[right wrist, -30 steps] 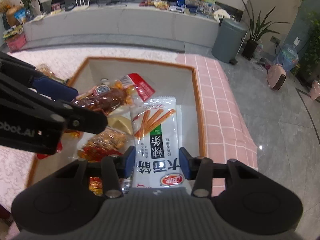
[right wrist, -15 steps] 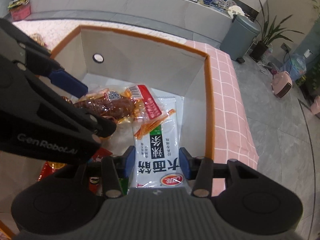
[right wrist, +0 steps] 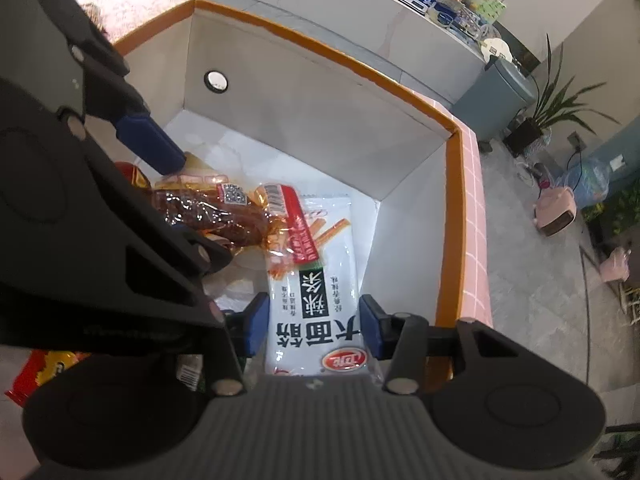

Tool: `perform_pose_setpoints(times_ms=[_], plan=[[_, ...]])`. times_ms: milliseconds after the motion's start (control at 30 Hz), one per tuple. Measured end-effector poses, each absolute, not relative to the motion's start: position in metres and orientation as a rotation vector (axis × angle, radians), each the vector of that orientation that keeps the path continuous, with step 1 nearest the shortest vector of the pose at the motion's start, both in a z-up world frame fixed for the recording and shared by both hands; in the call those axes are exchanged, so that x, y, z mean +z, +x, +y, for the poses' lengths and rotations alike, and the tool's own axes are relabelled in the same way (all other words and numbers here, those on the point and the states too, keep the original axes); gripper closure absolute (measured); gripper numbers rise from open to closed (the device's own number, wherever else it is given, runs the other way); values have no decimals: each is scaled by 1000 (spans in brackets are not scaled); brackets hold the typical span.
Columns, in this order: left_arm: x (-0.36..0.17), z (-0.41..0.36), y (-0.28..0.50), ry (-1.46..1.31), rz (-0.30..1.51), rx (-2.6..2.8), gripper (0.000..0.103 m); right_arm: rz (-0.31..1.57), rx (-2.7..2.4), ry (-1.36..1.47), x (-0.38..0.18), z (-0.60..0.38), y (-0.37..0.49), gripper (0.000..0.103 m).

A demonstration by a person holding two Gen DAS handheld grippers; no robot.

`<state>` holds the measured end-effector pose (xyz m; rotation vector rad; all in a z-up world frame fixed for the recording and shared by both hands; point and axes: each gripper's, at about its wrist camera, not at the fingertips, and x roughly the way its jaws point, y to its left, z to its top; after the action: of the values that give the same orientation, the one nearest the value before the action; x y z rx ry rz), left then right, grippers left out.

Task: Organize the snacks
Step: 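Open both tools to drop the meat packet and white packet into the box, then move both tools back toward the noodle snack bag and dark green bag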

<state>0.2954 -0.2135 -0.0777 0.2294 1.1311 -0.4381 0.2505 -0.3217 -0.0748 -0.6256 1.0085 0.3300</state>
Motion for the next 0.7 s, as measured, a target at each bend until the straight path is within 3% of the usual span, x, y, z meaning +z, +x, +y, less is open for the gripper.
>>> perform_pose_setpoints(times_ms=[333,500,567,700], plan=[[-63,-207,294,189,1109,-440,31,1017,357,-595,-66,-324,253,50],[-44,-199,284,169,1079,-439,31,998,353,-572,-50,-324,247,39],[-34,-193,275,141,1053,-442,31,982,349,-551,-40,-324,242,33],[-10,-174,255,84,949,-435,31,942,300,-477,-24,-325,230,33]])
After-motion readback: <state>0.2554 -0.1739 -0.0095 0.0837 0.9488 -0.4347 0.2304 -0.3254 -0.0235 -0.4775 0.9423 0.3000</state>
